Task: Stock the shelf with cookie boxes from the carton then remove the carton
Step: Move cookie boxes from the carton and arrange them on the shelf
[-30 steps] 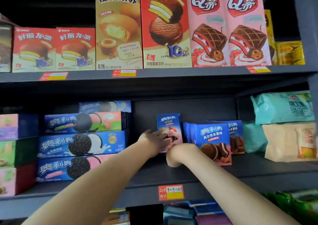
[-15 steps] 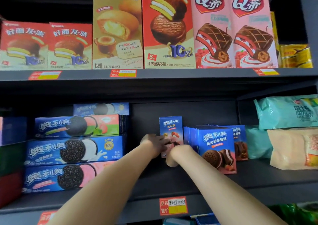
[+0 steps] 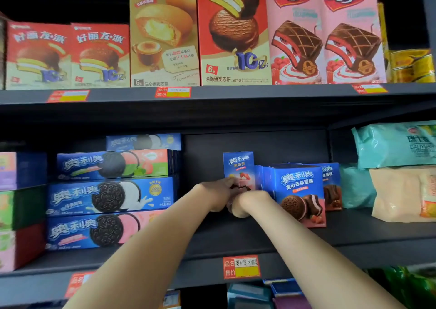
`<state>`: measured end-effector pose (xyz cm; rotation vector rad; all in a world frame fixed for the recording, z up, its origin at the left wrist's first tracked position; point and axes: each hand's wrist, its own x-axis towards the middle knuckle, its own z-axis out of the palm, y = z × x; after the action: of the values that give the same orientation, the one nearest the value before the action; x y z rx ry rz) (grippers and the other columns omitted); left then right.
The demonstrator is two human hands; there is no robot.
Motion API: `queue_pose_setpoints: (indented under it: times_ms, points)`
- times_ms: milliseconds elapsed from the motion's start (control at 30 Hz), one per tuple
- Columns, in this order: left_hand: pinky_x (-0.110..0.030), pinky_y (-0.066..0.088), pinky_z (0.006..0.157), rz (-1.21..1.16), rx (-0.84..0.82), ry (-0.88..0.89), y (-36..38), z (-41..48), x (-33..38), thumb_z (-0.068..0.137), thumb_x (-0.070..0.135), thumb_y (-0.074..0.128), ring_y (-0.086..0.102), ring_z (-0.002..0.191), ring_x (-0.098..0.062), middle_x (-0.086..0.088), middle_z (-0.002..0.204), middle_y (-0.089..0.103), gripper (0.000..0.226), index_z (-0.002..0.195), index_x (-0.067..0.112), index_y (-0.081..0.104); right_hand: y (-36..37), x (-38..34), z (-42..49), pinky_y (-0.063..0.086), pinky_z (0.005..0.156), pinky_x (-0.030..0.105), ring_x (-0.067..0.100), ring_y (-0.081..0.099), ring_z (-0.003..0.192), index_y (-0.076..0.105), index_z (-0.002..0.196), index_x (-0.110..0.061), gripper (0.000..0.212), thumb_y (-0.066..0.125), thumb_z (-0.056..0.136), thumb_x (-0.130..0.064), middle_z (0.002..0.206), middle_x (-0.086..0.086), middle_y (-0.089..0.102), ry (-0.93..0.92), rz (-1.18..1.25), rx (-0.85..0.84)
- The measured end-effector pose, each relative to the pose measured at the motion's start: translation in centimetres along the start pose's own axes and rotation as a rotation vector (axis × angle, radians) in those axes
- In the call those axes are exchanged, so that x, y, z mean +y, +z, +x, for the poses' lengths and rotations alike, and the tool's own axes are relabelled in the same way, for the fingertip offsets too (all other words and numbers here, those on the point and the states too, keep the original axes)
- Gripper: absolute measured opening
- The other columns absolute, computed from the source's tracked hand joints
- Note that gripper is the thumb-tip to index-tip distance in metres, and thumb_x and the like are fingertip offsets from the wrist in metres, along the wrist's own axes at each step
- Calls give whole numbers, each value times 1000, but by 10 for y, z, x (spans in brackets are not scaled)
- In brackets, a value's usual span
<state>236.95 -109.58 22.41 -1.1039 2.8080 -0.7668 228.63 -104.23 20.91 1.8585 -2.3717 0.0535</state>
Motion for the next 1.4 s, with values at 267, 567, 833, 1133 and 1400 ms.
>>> queue_pose_setpoints:
  times_ms: [267, 567, 833, 1133, 1400]
  points:
    - [-31, 41, 100, -379, 214, -128, -23, -70, 17, 94, 27, 46, 51, 121, -24, -5, 134, 54, 40, 133, 18, 49, 0, 0, -30, 43, 99, 41, 30, 50, 115, 46, 133, -13, 46, 42, 93, -34, 132, 7, 48, -127, 107, 172]
    - [-12, 39, 87, -685, 829, -340, 18, -203, 95, 90, 28, 58, 56, 103, -5, 7, 114, 62, 35, 124, 19, 58, 39, 4, -164, 38, 100, 31, 14, 33, 138, 30, 147, -24, 53, 46, 98, -31, 158, -12, 16, -450, 460, 608]
    - [-8, 45, 68, -941, 681, -790, 137, -299, 170, 88, 28, 57, 64, 74, 3, 16, 82, 65, 17, 100, 20, 66, 177, -50, -224, 41, 85, 27, 22, 59, 100, 66, 110, -8, 31, 58, 83, -19, 108, 7, 67, -801, 651, 657]
    - [-31, 48, 74, -991, -77, -1395, 372, -464, 246, 90, 24, 55, 67, 89, -26, -7, 96, 71, 19, 99, 12, 66, 411, -182, -283, 52, 62, 29, 30, 65, 78, 67, 88, -10, 19, 57, 78, -22, 86, 7, 67, -1051, 520, -116]
    - [-36, 49, 76, -1010, -485, -1588, 573, -612, 313, 89, 29, 47, 62, 91, -30, -10, 95, 66, 24, 93, 11, 62, 654, -282, -327, 33, 103, 33, 27, 44, 126, 43, 139, -14, 46, 49, 96, -28, 139, 6, 46, -1093, 240, -664]
